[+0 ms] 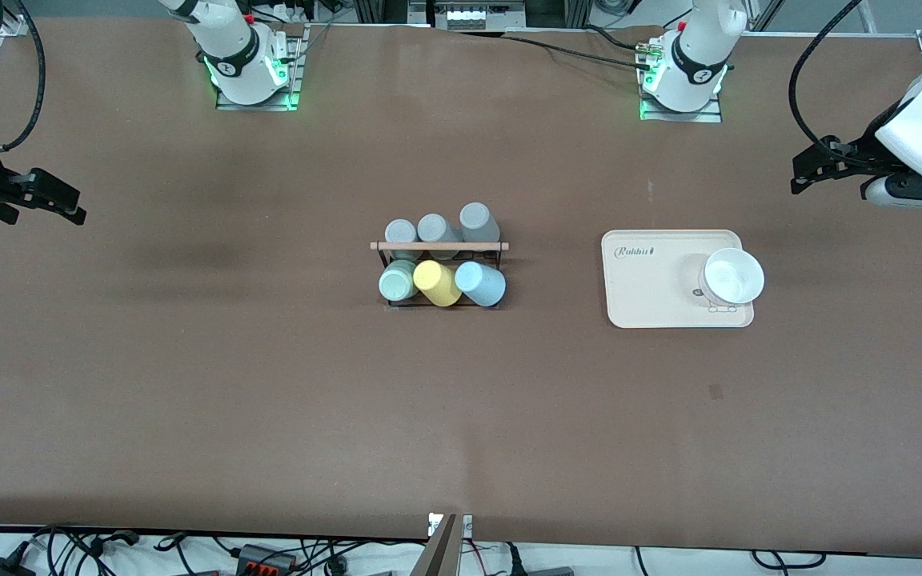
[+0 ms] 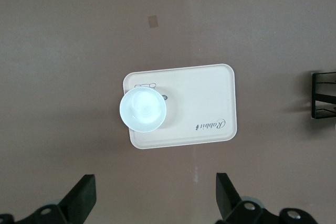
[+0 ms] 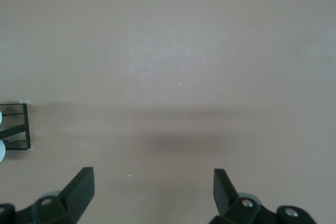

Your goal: Hang scattered cups on rack with three cups

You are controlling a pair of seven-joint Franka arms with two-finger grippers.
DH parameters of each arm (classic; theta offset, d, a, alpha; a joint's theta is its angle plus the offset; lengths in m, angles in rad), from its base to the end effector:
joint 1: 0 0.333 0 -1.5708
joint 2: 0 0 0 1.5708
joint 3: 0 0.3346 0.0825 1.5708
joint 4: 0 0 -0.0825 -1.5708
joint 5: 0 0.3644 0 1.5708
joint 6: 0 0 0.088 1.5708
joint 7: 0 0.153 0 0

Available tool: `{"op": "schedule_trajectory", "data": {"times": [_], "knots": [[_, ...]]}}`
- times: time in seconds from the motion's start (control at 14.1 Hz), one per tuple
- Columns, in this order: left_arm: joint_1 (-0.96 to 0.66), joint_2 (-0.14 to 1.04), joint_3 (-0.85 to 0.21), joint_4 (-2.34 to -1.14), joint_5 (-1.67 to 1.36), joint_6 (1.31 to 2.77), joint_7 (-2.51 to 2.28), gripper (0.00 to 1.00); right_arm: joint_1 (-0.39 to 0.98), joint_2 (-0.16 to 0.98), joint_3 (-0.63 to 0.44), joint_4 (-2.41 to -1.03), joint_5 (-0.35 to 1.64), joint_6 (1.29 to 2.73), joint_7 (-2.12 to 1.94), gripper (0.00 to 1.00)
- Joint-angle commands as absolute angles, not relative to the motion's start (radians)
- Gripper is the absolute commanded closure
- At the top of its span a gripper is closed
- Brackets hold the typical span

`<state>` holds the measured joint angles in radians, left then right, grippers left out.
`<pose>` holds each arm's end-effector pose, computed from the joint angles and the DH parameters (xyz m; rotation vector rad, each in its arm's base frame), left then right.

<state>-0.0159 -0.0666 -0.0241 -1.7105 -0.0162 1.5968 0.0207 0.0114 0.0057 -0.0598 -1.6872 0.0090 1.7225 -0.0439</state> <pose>0.5097 -0.0232 0.5710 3.1252 -0.0935 -0.0739 0.5481 -0.0252 0.5543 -3.1340 0.0090 -0.0470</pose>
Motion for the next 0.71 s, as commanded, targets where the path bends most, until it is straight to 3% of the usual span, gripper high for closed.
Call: {"op": "schedule_trajectory", "data": {"times": [0.0, 0.64], "knots": [[-0.018, -0.063, -0.023, -1.698, -0.023, 1.586, 0.012, 0.0, -0.002, -0.009, -0.048, -1.697, -0.002, 1.723, -0.048, 0.0], [-0.018, -0.064, -0.023, -1.698, -0.023, 1.586, 0.012, 0.0, 0.002, -0.009, -0.048, -1.694, -0.002, 1.713, -0.06, 0.0]]}}
